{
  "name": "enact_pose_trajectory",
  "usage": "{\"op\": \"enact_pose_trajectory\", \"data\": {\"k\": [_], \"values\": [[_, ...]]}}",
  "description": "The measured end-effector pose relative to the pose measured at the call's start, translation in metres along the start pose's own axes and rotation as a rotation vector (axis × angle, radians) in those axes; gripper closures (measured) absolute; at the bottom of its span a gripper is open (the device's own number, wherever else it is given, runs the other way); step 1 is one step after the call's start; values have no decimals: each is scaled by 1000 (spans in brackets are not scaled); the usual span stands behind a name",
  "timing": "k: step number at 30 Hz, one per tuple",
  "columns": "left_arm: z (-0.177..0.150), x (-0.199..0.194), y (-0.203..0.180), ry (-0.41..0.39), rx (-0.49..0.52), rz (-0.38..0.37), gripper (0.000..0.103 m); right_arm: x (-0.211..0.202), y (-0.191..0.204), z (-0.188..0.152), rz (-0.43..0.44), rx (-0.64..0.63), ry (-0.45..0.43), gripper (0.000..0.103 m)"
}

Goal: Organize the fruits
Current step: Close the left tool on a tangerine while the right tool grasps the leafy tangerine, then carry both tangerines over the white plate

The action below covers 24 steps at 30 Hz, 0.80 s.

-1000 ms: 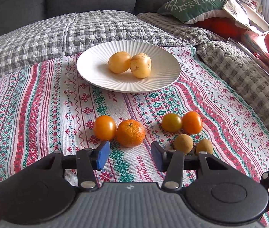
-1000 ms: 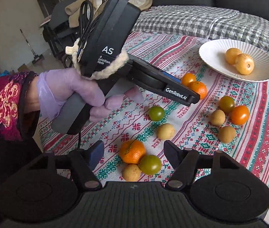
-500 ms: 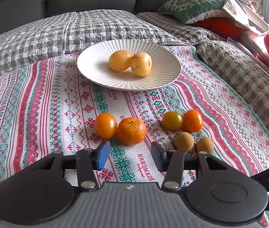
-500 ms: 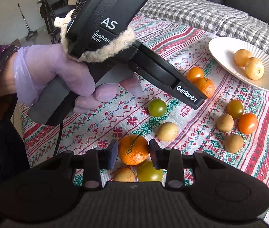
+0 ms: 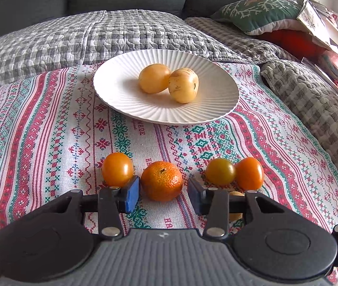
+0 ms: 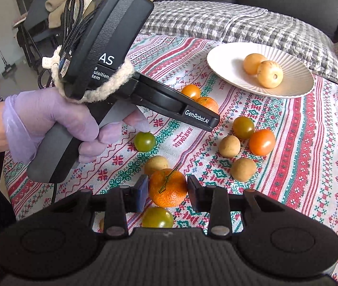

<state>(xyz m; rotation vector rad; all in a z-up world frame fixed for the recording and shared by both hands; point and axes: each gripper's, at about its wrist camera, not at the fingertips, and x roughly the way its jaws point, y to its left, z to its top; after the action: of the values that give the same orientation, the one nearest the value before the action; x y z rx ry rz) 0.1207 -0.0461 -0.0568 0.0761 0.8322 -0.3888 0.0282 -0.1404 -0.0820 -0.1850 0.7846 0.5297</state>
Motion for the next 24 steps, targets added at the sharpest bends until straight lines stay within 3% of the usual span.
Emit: {"op": "enact_pose_trajectory", "data": {"k": [8, 24], "values": [[1, -3, -3, -5, 9, 42, 72, 2, -5, 2, -11, 7, -6, 71], [-2, -27, -1, 6, -3, 0, 73, -7, -32, 8, -125, 165, -97, 71]]}}
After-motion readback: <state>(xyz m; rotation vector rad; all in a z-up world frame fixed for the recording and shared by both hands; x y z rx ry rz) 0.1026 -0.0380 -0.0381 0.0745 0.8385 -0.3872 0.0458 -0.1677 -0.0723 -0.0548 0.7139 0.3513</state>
